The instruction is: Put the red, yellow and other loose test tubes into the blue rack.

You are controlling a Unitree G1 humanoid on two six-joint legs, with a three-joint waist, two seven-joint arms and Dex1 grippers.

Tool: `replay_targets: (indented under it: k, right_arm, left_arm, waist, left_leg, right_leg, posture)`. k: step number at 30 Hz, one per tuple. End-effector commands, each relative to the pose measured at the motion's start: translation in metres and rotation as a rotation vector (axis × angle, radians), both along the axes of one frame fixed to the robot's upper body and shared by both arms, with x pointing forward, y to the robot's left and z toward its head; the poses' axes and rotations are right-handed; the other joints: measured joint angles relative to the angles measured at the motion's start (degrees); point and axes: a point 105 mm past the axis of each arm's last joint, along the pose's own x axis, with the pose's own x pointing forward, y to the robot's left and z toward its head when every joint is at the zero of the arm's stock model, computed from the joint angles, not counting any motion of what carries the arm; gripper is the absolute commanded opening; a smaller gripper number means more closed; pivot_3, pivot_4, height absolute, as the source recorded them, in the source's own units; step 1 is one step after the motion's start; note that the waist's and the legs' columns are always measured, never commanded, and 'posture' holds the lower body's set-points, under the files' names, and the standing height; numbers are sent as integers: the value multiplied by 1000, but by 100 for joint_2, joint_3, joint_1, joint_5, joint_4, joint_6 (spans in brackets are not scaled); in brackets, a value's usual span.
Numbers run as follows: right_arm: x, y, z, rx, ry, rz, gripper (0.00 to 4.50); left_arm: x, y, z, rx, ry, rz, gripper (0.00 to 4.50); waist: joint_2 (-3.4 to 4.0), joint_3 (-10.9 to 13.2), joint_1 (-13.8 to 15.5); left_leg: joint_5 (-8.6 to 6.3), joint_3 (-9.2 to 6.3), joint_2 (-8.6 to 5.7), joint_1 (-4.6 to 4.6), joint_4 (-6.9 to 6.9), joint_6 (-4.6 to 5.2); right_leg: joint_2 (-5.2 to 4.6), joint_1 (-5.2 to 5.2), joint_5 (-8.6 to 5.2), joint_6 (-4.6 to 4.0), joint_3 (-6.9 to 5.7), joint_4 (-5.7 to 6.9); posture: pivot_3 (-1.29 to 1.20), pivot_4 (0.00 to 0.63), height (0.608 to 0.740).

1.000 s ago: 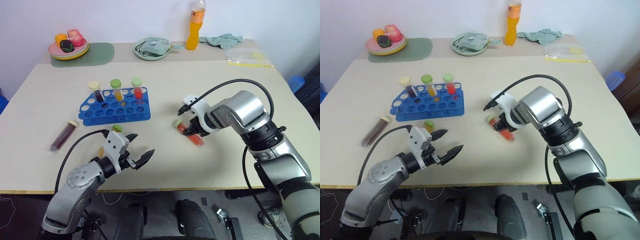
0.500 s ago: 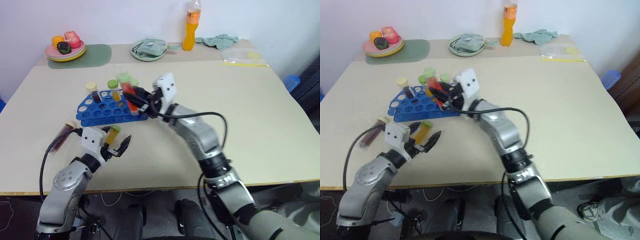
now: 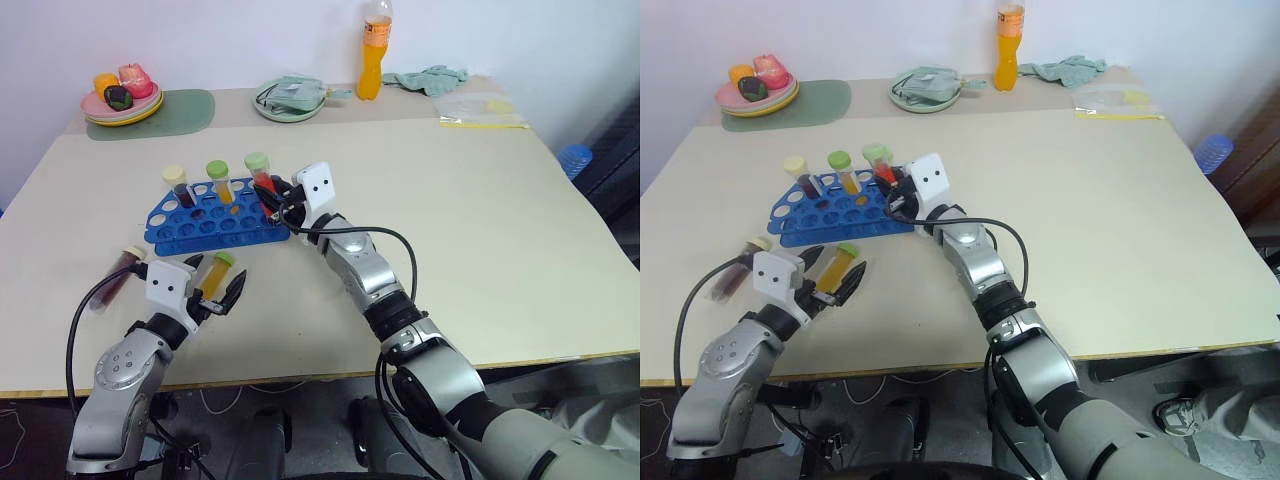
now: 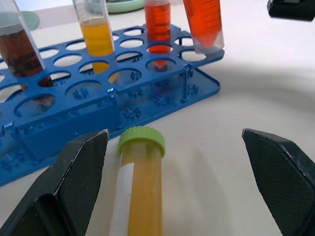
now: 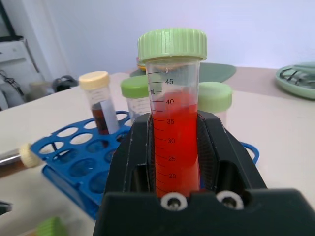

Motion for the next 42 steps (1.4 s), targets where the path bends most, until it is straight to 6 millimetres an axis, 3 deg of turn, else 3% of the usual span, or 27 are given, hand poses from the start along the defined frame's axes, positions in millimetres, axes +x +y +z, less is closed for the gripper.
replay_targets:
  k: [1, 19, 33, 37, 42]
  right_arm:
    - [-7, 19, 23, 52, -67, 48, 754]
    - [-2, 34, 7, 27, -37, 38, 754]
    - [-14, 19, -24, 15, -60, 67, 754]
    - [-19, 21, -24, 20, -83, 89, 754]
    - [-17, 18, -15, 26, -127, 75, 3103]
  left_arm:
    - [0, -5, 9, 3, -46, -11, 4500]
    - [1, -11, 17, -2, -50, -20, 4500]
    - [-1, -5, 17, -10, -50, 9, 4500]
    - [-1, -4, 16, -9, -50, 11, 4500]
    - [0, -3, 21, -3, -55, 24, 4500]
  waist:
    - [0, 0, 4]
    - [0, 0, 5]
    - [1, 0, 9]
    - [1, 0, 9]
    - [1, 0, 5]
  left_leg:
    - [0, 2, 0, 0, 0, 0]
    - [0, 4, 0, 0, 1, -1]
    - [2, 4, 0, 1, 1, -3]
    - [2, 4, 0, 1, 1, -3]
    - [2, 4, 0, 1, 1, -3]
  right_leg:
    - [-1, 0, 0, 0, 1, 0]
    - [-1, -1, 0, 0, 4, 2]
    - [-1, 1, 0, 0, 4, 3]
    - [-2, 1, 0, 0, 4, 2]
    - [-1, 1, 0, 0, 5, 2]
  posture:
    - [0, 150, 740]
    - [0, 150, 740]
    - [0, 150, 740]
    - [0, 150, 740]
    - [0, 150, 740]
